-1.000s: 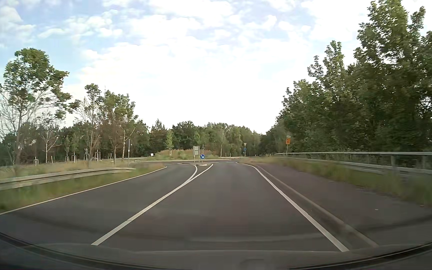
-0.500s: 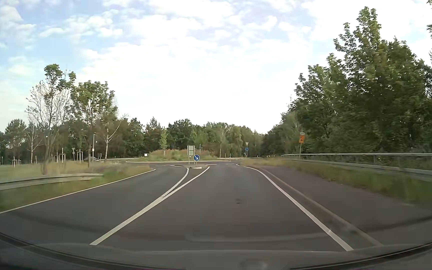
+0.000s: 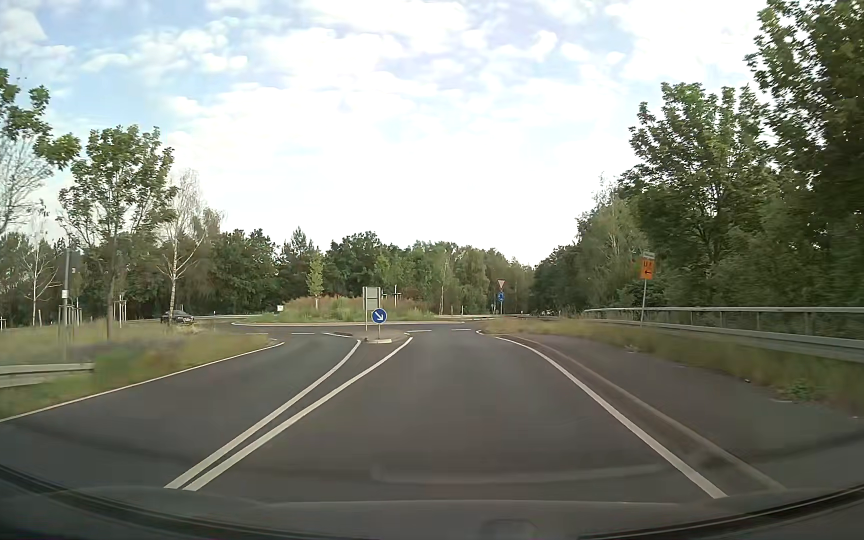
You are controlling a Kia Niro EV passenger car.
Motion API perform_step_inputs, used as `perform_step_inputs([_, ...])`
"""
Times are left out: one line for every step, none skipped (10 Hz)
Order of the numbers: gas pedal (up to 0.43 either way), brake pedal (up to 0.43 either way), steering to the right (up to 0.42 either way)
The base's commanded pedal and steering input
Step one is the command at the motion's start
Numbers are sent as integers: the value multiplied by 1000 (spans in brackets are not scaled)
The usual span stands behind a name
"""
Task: Follow the waypoints while adhering to traffic rules and regulations
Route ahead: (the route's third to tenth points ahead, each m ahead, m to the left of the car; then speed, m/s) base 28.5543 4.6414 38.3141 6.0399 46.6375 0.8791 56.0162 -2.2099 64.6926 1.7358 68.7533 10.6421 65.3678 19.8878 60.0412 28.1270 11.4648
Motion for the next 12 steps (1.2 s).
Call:
perform_step_inputs([0, 262, -3])
perform_step_inputs([0, 262, -3])
perform_step_inputs([0, 268, -3])
perform_step_inputs([0, 262, -3])
perform_step_inputs([0, 262, -3])
perform_step_inputs([0, 262, -3])
perform_step_inputs([0, 262, -3])
perform_step_inputs([0, 268, -3])
perform_step_inputs([0, 268, -3])
perform_step_inputs([0, 268, -4])
perform_step_inputs([0, 268, -4])
perform_step_inputs([0, 268, -6])
